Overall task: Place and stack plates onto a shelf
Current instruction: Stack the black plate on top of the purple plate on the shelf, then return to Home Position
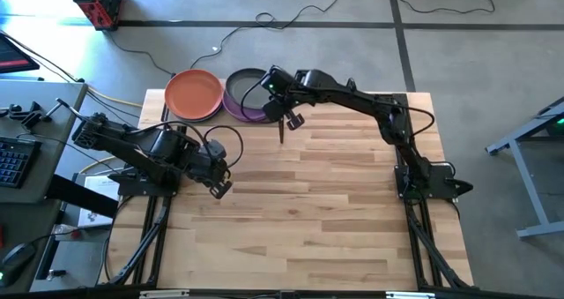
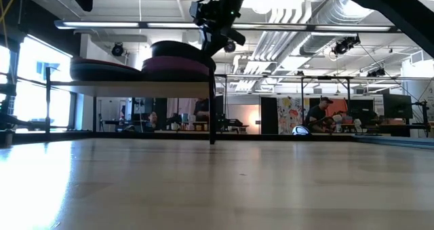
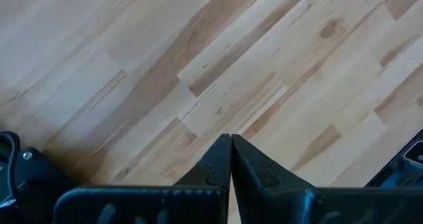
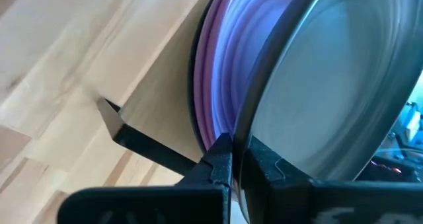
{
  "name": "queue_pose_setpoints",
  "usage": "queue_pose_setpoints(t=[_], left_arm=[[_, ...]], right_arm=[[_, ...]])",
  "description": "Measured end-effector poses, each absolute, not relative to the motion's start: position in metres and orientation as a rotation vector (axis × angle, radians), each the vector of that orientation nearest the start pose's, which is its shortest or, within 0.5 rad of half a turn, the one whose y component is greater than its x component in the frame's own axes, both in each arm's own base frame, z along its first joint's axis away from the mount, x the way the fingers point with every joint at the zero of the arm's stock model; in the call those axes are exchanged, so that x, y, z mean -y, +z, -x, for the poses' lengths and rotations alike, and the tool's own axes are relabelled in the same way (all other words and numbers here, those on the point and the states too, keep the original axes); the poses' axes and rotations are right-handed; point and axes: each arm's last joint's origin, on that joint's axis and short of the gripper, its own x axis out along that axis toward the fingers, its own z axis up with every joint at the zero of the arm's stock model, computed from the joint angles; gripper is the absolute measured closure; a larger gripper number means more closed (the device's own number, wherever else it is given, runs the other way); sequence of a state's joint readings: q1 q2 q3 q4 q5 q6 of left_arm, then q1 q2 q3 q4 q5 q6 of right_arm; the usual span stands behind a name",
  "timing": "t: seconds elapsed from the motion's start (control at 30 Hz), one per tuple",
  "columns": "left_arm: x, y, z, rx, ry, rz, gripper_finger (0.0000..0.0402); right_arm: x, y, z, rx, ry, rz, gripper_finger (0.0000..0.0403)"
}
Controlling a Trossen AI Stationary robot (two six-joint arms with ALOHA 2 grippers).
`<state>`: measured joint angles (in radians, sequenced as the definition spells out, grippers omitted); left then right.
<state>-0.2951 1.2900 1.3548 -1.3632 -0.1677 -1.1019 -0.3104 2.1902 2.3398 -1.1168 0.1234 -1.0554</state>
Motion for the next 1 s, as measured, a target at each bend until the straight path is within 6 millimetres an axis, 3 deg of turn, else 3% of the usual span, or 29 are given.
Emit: queue_pose_setpoints(t=[0.27, 0.6, 0.83, 1.0], left_arm=[[0.057, 0.34, -0.206, -1.159, 0.565, 0.633, 0.0401], [0.058, 0.34, -0.205, -1.165, 0.558, 0.633, 0.0401], [0.058, 0.34, -0.205, -1.171, 0.544, 0.614, 0.0401], [0.058, 0.34, -0.205, -1.174, 0.534, 0.599, 0.0401]], right_arm=[[0.128, 0.335, -0.444, -1.074, 0.147, 0.902, 0.0399], [0.125, 0.338, -0.447, -1.064, 0.091, 0.916, 0.0338], [0.125, 0.341, -0.45, -1.084, -0.027, 0.961, 0.0331], [0.118, 0.342, -0.448, -1.103, -0.006, 0.969, 0.0331]])
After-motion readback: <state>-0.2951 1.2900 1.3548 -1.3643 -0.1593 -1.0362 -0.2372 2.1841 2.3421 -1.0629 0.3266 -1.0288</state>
